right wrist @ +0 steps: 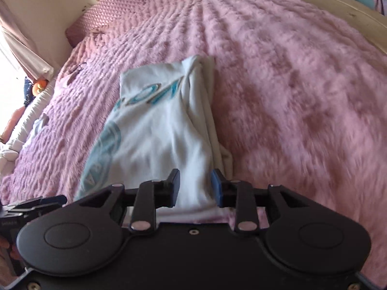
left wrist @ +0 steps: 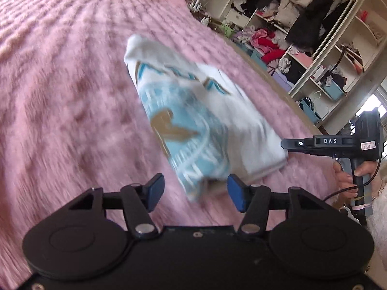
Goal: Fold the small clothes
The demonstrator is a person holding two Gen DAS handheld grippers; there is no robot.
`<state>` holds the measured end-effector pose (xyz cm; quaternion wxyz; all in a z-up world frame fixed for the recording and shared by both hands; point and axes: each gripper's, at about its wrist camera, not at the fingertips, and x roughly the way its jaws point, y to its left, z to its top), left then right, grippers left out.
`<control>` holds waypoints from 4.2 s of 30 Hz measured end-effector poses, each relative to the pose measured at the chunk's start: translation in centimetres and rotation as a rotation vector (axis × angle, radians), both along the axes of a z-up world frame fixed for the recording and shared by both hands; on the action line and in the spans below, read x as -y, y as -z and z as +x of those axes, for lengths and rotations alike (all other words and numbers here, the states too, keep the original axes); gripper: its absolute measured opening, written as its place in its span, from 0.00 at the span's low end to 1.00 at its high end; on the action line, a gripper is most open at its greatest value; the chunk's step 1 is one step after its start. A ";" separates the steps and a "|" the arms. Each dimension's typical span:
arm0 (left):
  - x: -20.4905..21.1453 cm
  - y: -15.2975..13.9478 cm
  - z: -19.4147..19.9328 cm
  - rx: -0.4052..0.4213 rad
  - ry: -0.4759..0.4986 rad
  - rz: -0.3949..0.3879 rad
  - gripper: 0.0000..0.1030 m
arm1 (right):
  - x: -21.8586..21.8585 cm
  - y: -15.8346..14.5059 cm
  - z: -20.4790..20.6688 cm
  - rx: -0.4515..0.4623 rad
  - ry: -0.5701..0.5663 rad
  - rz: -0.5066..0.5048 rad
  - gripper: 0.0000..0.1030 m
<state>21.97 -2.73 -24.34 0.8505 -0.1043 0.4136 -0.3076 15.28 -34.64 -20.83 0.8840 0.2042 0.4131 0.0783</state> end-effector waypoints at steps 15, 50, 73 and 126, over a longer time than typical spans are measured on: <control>4.6 2.6 -0.7 0.106 -0.032 0.232 0.26 | -1.3 0.4 -0.2 0.005 0.043 -0.028 0.35; 0.1 1.2 1.9 -0.037 -0.116 0.135 0.40 | -1.0 -0.9 -0.6 0.002 -0.007 -0.061 0.12; 2.1 4.1 8.1 -0.276 -0.228 -0.144 0.51 | -0.9 0.9 5.5 0.050 0.015 -0.062 0.00; 6.6 5.9 38.5 -0.135 -0.479 -0.135 0.12 | -0.5 4.3 22.4 0.073 0.123 -0.100 0.02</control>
